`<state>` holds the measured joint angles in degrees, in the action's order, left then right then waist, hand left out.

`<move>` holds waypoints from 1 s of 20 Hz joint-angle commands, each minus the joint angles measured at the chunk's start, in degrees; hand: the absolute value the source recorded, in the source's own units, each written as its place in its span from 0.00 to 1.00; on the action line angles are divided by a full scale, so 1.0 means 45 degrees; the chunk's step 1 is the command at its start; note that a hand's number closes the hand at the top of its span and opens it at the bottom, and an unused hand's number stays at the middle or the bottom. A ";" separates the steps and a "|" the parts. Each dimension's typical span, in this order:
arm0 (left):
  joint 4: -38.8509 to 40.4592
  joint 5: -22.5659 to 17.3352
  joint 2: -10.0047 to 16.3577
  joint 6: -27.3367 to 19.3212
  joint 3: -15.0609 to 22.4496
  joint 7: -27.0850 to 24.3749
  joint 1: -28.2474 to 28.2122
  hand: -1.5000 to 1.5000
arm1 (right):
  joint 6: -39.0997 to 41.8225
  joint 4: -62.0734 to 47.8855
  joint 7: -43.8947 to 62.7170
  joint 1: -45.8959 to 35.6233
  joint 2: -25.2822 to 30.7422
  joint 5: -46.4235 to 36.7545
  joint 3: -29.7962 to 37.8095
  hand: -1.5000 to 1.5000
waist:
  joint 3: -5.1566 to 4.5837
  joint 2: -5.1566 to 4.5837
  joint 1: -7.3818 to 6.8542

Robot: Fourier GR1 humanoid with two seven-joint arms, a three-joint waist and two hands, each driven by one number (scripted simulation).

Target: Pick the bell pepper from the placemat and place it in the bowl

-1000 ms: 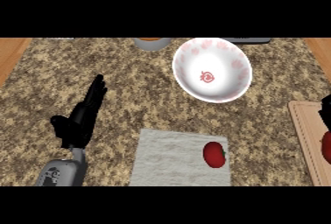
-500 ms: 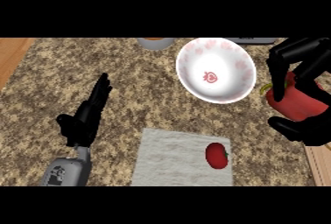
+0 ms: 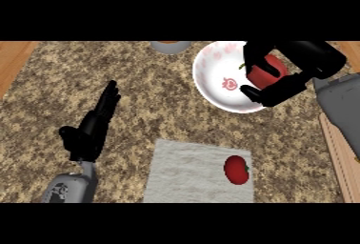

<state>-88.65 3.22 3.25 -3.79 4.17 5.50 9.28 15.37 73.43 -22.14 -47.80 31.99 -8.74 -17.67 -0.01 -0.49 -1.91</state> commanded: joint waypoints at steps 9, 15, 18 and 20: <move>0.0020 -0.0206 0.0019 0.0164 -0.0261 -0.0039 0.0274 0.50 | -0.2140 -0.8521 -0.3774 -0.2473 -0.2544 -0.3601 -0.0506 1.00 | 0.0008 -0.0117 -0.0231; 0.0459 0.0138 -0.0059 0.0147 -0.0004 -0.0530 0.0106 0.50 | 0.0297 -1.0953 -0.4999 -0.2858 -0.2735 -0.3376 -0.0512 0.00 | 0.0012 -0.0172 -0.0310; 0.0200 0.0142 -0.0220 0.0165 0.0212 -0.0621 -0.0247 0.50 | 0.0921 -1.1934 -0.6106 -0.3521 -0.2817 -0.3314 -0.0171 0.00 | 0.0015 -0.0121 -0.0288; 0.0653 0.0127 -0.0334 0.0041 0.0036 -0.0969 0.0139 0.50 | 0.0745 -1.2435 -0.6905 -0.3341 -0.3089 -0.3064 0.0173 0.00 | 0.0019 -0.0192 -0.0308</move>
<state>-86.65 3.71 2.19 -3.31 4.57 2.83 9.84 17.10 22.53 -47.09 -62.40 19.79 -23.05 -18.25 0.05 -1.23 -3.24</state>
